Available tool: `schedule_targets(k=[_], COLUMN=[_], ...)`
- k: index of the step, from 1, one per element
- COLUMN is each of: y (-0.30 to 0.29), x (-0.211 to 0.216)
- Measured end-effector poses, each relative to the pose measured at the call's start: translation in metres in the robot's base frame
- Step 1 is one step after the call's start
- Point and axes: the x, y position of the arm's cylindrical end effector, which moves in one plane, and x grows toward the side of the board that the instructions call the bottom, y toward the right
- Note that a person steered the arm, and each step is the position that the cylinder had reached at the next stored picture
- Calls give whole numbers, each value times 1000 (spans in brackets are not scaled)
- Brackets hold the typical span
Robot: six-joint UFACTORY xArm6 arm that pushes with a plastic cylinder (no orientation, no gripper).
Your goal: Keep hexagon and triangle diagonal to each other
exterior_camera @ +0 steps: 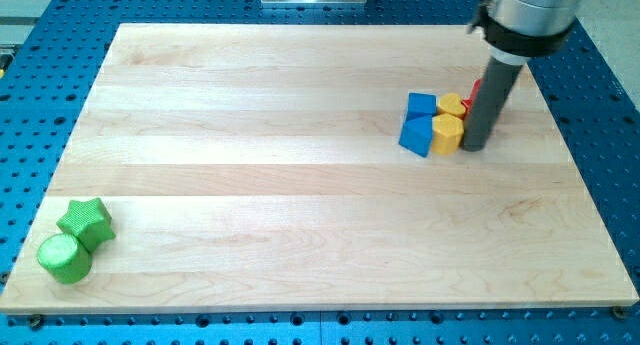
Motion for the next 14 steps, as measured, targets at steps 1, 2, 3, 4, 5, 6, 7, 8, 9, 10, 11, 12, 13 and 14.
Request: schedule_targets(k=[1,2,3,4,5,6,7,8,9,10,11,12,13,14], y=[-1,-1,-29,-67,-74,-74,-85,-151,-186,-132,-172,-254,-266,-217], x=[2,2,5,3,4,4,8,-58,-80,-61,-31,-99,-98,-52])
